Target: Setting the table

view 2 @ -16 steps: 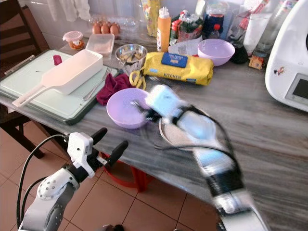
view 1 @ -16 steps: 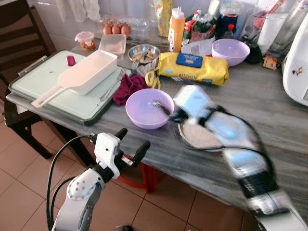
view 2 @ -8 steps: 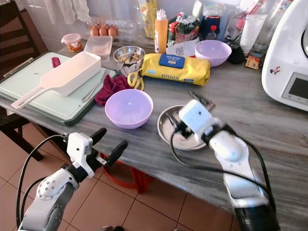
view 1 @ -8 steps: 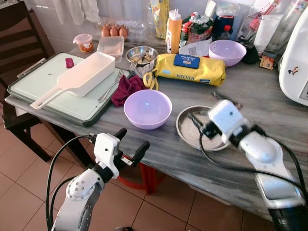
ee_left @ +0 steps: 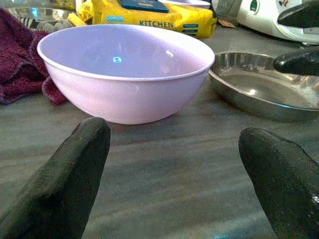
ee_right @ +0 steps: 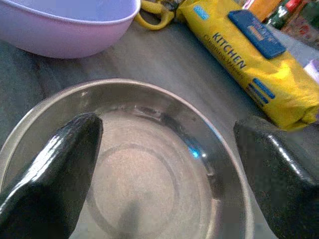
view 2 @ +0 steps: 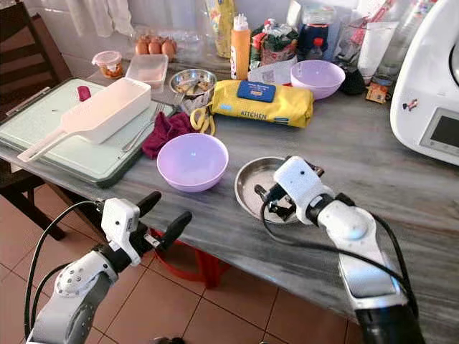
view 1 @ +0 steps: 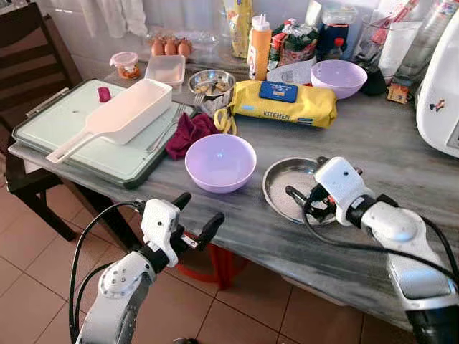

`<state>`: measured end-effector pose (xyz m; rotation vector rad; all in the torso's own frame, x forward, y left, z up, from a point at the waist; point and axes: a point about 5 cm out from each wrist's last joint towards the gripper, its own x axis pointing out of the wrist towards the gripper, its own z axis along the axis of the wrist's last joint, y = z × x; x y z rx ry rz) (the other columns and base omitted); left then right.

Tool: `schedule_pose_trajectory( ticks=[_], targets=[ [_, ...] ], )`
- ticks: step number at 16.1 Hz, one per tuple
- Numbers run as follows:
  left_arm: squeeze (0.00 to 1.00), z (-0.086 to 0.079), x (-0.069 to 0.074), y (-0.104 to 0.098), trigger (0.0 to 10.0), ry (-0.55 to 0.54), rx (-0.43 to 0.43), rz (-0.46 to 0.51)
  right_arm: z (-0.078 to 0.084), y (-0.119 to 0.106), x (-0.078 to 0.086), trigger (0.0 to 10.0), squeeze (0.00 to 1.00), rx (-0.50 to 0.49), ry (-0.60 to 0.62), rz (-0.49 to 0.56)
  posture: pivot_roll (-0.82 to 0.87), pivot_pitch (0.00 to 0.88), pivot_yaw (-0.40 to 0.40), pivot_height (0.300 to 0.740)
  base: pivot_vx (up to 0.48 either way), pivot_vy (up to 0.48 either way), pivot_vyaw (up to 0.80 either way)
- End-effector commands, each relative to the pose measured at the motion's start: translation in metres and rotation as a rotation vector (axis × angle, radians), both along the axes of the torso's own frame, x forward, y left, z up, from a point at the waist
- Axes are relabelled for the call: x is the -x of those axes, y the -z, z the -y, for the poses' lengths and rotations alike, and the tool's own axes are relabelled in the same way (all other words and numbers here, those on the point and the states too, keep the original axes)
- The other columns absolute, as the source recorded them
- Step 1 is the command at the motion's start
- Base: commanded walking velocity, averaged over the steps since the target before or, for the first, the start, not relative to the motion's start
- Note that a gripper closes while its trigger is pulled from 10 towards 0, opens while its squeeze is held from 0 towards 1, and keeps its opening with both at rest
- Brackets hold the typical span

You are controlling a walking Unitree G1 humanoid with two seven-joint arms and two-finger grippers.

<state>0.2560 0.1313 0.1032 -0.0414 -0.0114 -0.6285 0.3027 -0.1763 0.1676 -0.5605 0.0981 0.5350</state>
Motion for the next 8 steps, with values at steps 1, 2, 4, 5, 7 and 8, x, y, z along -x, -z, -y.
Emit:
schedule_pose_trajectory(
  ticks=[1,2,4,5,7,8],
  targets=[
    [0.0,-0.0009,0.0038,0.0031,10.0,0.008,-0.001,-0.018,0.0,0.0041,-0.0024,10.0,0.0,0.001,-0.016,-0.057,-0.05,0.123,0.039,0.74,0.0,0.0,0.0],
    [0.0,-0.0003,0.0049,0.0036,10.0,0.01,-0.001,-0.02,-0.0004,0.0049,-0.0038,10.0,0.0,0.012,-0.027,-0.075,-0.05,0.123,0.039,0.74,0.0,0.0,0.0],
    [0.0,0.0001,0.0054,0.0038,10.0,0.011,0.0,-0.024,0.0,0.0071,-0.0059,10.0,0.0,-0.003,-0.03,-0.138,-0.05,0.124,0.036,0.74,0.0,0.0,0.0],
    [0.0,-0.0005,0.0054,0.0038,10.0,0.01,-0.002,-0.024,0.0013,0.0089,-0.007,10.0,0.0,0.008,-0.034,-0.166,-0.05,0.123,0.033,0.74,0.0,0.0,0.0],
    [0.0,-0.0014,0.0054,0.0038,10.0,0.007,-0.002,-0.024,0.0002,0.0099,-0.0077,10.0,0.0,-0.01,-0.046,-0.189,-0.04,0.123,0.032,0.74,0.0,0.0,0.0],
    [0.0,-0.0011,0.0055,0.0038,10.0,0.007,-0.002,-0.025,-0.001,0.0107,-0.0079,10.0,0.0,-0.021,-0.053,-0.21,-0.04,0.122,0.032,0.74,0.0,0.0,0.0]
  ],
)
